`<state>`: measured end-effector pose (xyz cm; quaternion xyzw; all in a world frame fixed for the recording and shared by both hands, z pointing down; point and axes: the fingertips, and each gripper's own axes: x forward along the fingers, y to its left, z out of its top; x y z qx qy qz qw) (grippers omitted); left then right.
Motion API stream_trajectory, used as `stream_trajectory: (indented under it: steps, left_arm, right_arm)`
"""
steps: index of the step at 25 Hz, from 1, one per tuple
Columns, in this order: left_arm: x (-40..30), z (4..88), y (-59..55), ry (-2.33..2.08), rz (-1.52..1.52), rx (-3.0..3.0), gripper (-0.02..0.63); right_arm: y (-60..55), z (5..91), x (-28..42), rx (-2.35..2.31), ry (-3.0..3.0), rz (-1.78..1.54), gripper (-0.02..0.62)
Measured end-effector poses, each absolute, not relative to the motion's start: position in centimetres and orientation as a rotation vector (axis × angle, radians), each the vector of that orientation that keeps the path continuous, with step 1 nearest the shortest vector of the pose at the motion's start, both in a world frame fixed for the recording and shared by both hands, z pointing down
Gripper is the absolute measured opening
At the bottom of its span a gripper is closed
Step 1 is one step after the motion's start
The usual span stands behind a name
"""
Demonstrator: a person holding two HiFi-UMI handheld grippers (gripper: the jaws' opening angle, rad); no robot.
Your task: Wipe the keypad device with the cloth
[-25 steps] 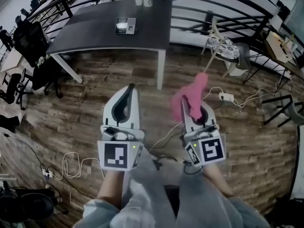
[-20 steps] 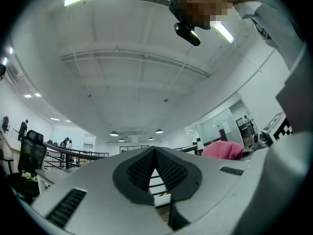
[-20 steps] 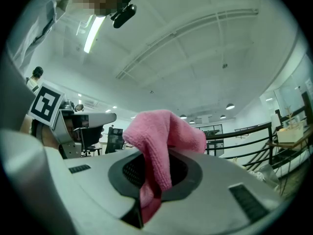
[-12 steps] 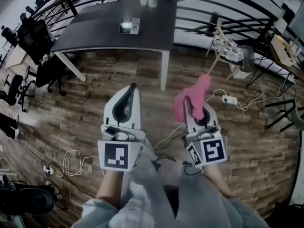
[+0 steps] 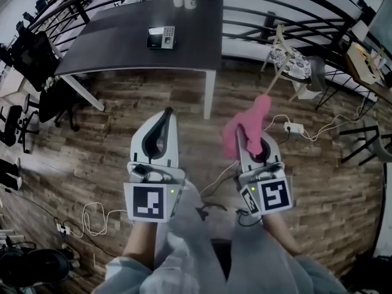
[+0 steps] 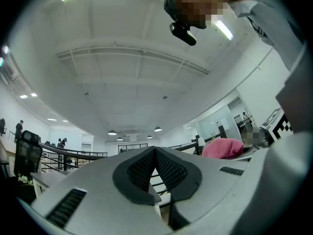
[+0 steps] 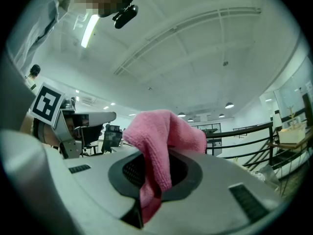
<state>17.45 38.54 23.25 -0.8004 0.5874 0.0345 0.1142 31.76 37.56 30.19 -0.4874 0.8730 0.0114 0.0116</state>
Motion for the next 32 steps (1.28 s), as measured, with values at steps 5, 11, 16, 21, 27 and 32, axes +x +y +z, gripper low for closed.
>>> stream_trajectory:
  steps: [5, 11, 16, 21, 27, 32]
  left_arm:
    - [15.8, 22.9, 35.4, 1.713, 0.114, -2.353, 0.003]
    - [12.5, 22.9, 31.5, 1.706, 0.113, -2.357, 0.003]
    - [9.6, 22.2, 28.1, 1.698, 0.105, -2.358, 0.003]
    - [6.6, 22.3, 25.0, 1.688, 0.098, -2.353, 0.003]
    - [3.5, 22.9, 21.9, 1.682, 0.105, -2.360, 0.003]
    - [1.6, 23.2, 19.9, 1.678, 0.114, -2.361, 0.003]
  right_arm:
    - [34.6, 29.8, 29.8, -1.514, 2.729, 0.035, 0.040]
    - [30.6, 30.1, 26.5, -1.530, 2.732, 0.017, 0.040]
    - [27.1, 29.6, 23.4, -1.534, 2.737, 0.007, 0.040]
    - [23.9, 29.6, 20.2, -1.532, 2.740, 0.002, 0.040]
    - [20.5, 29.7, 17.1, -1.538, 2.731, 0.004, 0.040]
    - [18.6, 29.8, 15.2, -1.545, 2.734, 0.020, 0.040]
